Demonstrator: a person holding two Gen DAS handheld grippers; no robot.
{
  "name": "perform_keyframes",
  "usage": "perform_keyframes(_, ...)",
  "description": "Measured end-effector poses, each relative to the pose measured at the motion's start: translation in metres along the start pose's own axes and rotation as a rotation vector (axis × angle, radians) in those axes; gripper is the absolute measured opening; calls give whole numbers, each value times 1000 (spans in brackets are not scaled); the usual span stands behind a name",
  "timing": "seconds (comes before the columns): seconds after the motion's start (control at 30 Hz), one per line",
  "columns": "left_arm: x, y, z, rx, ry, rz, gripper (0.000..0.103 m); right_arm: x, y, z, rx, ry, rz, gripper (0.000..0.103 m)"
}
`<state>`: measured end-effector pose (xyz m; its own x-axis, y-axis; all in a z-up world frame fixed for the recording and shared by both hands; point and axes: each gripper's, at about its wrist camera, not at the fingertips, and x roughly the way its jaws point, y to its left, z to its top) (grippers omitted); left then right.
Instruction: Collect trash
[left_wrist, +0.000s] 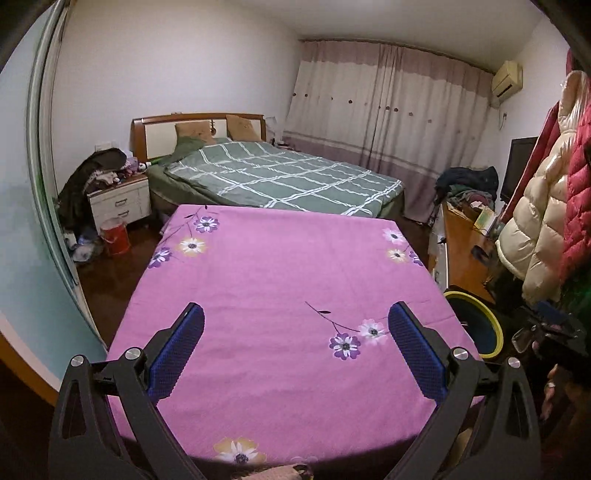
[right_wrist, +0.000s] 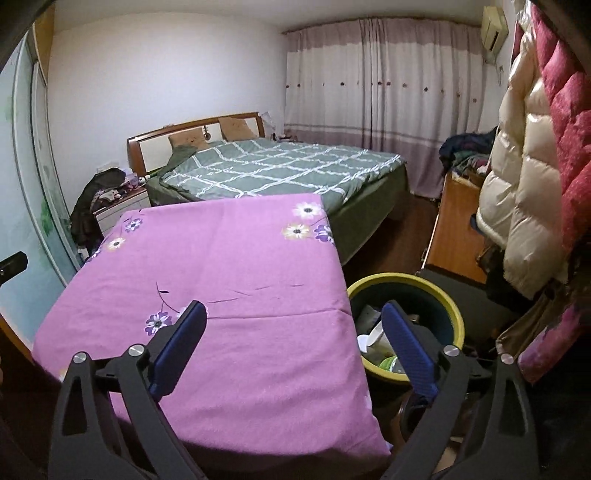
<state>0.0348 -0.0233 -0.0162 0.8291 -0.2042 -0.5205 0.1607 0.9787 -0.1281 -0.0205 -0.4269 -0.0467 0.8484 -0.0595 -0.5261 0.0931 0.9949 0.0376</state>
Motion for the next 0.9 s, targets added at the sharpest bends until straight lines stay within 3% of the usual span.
perform_keyframes(0.4, -2, -4, -11, -12, 19, 33, 98, -10, -7, 0, 37, -23, -9, 96)
perform_keyframes(0.9, 13, -4, -9, -6, 50, 22, 98, -3, -7, 1, 39, -18, -9, 96)
